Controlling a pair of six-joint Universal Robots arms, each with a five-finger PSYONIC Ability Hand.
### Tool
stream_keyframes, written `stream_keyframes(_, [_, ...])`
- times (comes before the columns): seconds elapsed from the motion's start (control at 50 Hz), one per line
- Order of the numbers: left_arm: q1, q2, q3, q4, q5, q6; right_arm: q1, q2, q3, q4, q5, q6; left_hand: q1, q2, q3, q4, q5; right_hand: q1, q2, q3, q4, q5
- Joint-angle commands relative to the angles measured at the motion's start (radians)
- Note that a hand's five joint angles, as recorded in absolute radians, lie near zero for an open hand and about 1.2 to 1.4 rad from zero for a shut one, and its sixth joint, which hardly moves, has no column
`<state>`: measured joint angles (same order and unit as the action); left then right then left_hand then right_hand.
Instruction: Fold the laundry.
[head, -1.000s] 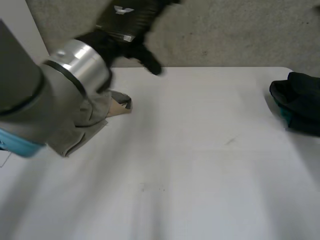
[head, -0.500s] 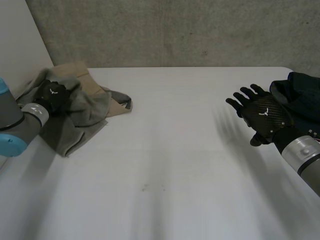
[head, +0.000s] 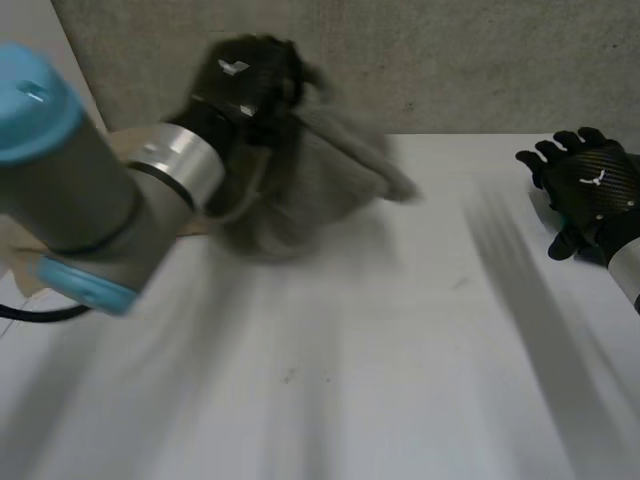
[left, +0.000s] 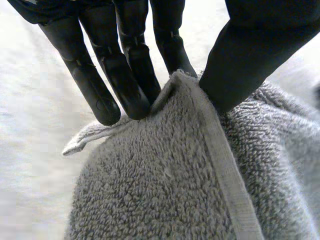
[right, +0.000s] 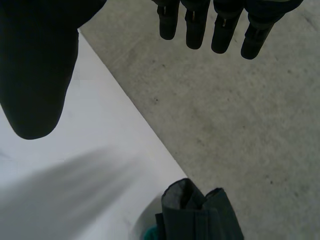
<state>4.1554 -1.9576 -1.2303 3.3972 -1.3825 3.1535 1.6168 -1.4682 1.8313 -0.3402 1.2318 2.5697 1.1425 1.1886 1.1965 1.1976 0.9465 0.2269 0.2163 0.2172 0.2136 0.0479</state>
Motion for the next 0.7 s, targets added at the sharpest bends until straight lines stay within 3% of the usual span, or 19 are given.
stream_keyframes(0.02, [-0.135, -0.246, 0.043, -0.004, -0.033, 0.003, 0.0, 0.011, -0.035, 0.073, 0.008, 0.093, 0.254, 0.208, 0.2, 0.199, 0.275, -0.052, -0.042, -0.043, -0.039, -0.048])
stream_keyframes(0.1, [-0.167, -0.303, 0.048, -0.004, -0.093, 0.0, 0.006, 0.031, -0.035, 0.078, 0.015, 0.095, 0.237, 0.191, 0.183, 0.182, 0.258, -0.052, -0.042, -0.043, -0.039, -0.048])
stream_keyframes(0.14, [-0.175, -0.302, 0.043, -0.004, -0.104, -0.001, 0.008, 0.054, -0.036, 0.085, 0.017, 0.092, -0.012, -0.058, -0.066, -0.067, 0.01, -0.052, -0.042, -0.043, -0.039, -0.048])
stream_keyframes(0.18, [-0.181, -0.294, 0.032, -0.004, -0.105, 0.0, 0.006, 0.063, -0.038, 0.095, 0.017, 0.092, -0.405, -0.451, -0.459, -0.46, -0.384, -0.052, -0.042, -0.043, -0.039, -0.048])
stream_keyframes(0.24, [-0.178, -0.224, 0.012, -0.01, -0.105, 0.007, 0.0, 0.065, -0.046, 0.125, 0.015, 0.093, -0.661, -0.707, -0.715, -0.716, -0.64, -0.052, -0.042, -0.043, -0.039, -0.048])
stream_keyframes(0.42, [-0.094, -0.001, -0.169, -0.009, -0.098, 0.017, 0.003, 0.065, -0.098, 0.254, 0.005, 0.095, -0.723, -0.77, -0.777, -0.779, -0.702, -0.052, -0.042, -0.043, -0.039, -0.048])
stream_keyframes(0.5, [-0.037, 0.054, -0.236, -0.001, -0.081, 0.063, 0.009, 0.066, -0.133, 0.401, -0.005, 0.067, -0.75, -0.796, -0.804, -0.805, -0.728, -0.052, -0.042, -0.043, -0.039, -0.048])
stream_keyframes(0.58, [0.046, 0.043, -0.241, -0.004, 0.016, 0.17, -0.001, 0.1, -0.174, 0.489, -0.012, 0.052, -0.756, -0.802, -0.81, -0.811, -0.734, -0.052, -0.042, -0.043, -0.039, -0.048])
stream_keyframes(0.7, [0.149, -0.095, -0.178, -0.007, 0.194, 0.39, 0.017, 0.193, -0.202, 0.517, -0.04, 0.06, -0.788, -0.834, -0.842, -0.843, -0.767, -0.052, -0.042, -0.043, -0.039, -0.048])
